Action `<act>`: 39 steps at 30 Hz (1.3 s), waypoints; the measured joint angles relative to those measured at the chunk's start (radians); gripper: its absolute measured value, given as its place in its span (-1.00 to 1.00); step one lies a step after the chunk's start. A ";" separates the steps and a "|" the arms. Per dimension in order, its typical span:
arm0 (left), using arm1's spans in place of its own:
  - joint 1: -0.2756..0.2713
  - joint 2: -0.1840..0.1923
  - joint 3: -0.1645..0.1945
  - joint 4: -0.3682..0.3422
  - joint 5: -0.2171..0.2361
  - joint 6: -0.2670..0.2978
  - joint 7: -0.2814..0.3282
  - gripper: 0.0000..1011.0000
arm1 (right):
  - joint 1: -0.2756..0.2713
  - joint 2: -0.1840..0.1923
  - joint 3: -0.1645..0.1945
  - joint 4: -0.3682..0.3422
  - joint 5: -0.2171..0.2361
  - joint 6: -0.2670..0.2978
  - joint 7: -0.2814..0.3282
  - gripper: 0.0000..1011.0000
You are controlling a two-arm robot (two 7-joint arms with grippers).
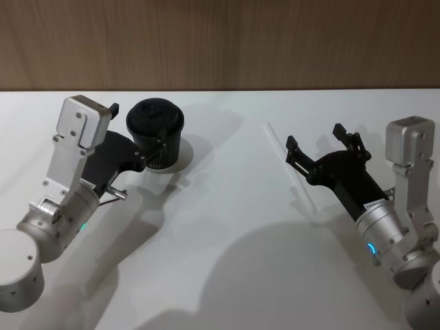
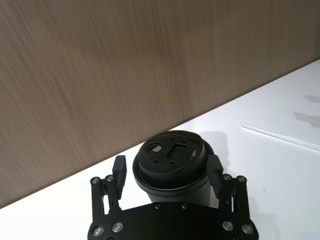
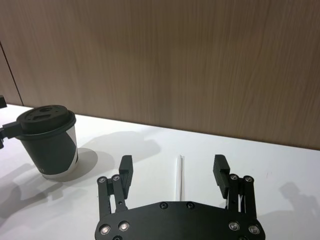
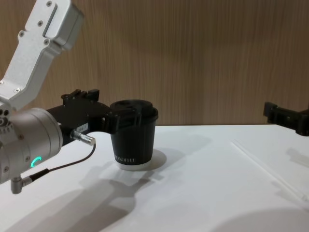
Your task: Pick up the straw with one hand, pass it to the other hand, and insert it into the cup.
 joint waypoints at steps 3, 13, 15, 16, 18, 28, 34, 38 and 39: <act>0.000 0.000 0.000 0.000 0.000 0.000 0.000 0.98 | 0.000 0.000 0.000 0.000 0.000 0.000 0.000 0.98; 0.000 0.000 0.000 0.000 0.000 0.000 0.000 0.98 | 0.000 0.000 0.000 0.000 0.000 0.000 0.000 0.98; 0.000 0.000 0.000 0.000 0.000 0.000 0.000 0.98 | 0.000 0.000 0.000 0.000 0.000 0.000 0.000 0.98; 0.000 0.000 0.000 0.000 0.000 0.000 0.000 0.98 | 0.000 0.000 0.000 0.000 0.000 0.000 0.000 0.98; 0.000 0.000 0.000 0.000 0.000 0.000 0.000 0.98 | 0.000 0.000 0.000 0.000 0.000 0.000 0.000 0.98; 0.000 0.000 0.000 0.000 0.000 0.000 0.000 0.98 | 0.000 0.000 0.000 0.000 0.000 0.000 0.000 0.98; 0.000 0.000 0.000 0.000 0.000 0.000 0.000 0.98 | 0.000 0.000 0.000 0.000 0.000 0.000 0.000 0.98; 0.000 0.000 0.000 0.000 0.000 0.000 0.000 0.98 | 0.000 0.000 0.000 0.000 0.000 0.000 0.000 0.98; 0.000 0.000 0.000 0.000 0.000 0.000 0.000 0.98 | 0.000 0.000 0.000 0.000 0.000 0.000 0.000 0.98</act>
